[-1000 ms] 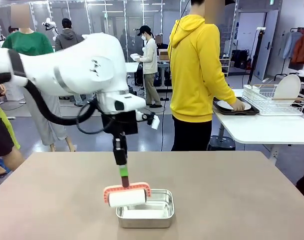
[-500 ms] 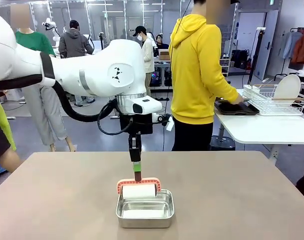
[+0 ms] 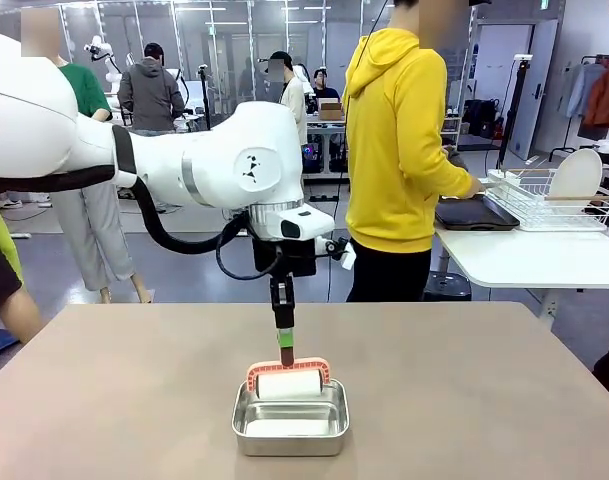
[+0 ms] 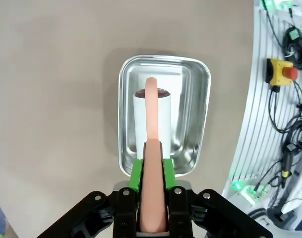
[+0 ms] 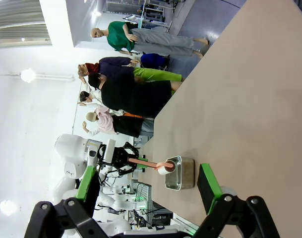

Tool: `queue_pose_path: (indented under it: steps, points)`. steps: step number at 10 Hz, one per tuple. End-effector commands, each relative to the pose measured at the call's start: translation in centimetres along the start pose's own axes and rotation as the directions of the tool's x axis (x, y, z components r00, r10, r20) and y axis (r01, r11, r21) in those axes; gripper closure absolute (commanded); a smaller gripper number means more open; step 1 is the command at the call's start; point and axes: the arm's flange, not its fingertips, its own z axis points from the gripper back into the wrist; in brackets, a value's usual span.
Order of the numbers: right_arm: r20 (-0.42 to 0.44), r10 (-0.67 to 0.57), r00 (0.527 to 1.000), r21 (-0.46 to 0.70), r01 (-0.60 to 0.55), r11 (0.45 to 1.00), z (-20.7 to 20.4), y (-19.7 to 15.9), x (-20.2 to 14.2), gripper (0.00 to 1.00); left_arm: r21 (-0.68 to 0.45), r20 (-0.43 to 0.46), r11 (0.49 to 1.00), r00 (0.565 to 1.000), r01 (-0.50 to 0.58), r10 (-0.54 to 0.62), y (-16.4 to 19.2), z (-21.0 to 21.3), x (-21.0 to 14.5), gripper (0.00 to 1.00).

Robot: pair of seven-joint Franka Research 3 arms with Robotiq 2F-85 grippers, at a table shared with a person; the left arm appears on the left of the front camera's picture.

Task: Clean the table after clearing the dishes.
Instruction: Place the Lint Roller back on top of the Airtight Container.

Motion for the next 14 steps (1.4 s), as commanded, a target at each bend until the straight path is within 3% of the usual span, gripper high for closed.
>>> queue_pose_path:
  steps: [1, 5, 10, 12, 14]
  points:
    - [0.005, -0.001, 1.000, 0.010, 0.001, 1.000, 0.0, 0.4, -0.4, 0.00, -0.006, -0.028, 1.000, 1.000, -0.010, 0.010, 0.2, -2.6, 0.2, 0.80]
    - [0.005, -0.001, 1.000, 0.010, 0.001, 1.000, 0.0, 0.4, -0.4, 0.00, 0.046, -0.044, 0.998, 0.998, -0.031, 0.033, 2.1, -5.4, -0.5, 0.80]
    - [0.005, -0.001, 1.000, 0.010, 0.001, 1.000, 0.0, 0.4, -0.4, 0.00, 0.054, -0.026, 0.998, 1.000, -0.012, 0.013, 2.4, -4.2, -0.4, 0.18]
    - [0.005, -0.001, 1.000, 0.010, 0.001, 1.000, 0.0, 0.4, -0.4, 0.00, 0.058, -0.013, 0.998, 1.000, -0.010, 0.011, 2.2, -3.5, -0.6, 0.00]
    - [0.005, -0.001, 1.000, 0.010, 0.001, 1.000, 0.0, 0.4, -0.4, 0.00, 0.065, -0.002, 0.997, 0.999, -0.036, 0.036, 2.1, -3.3, -0.7, 0.00]
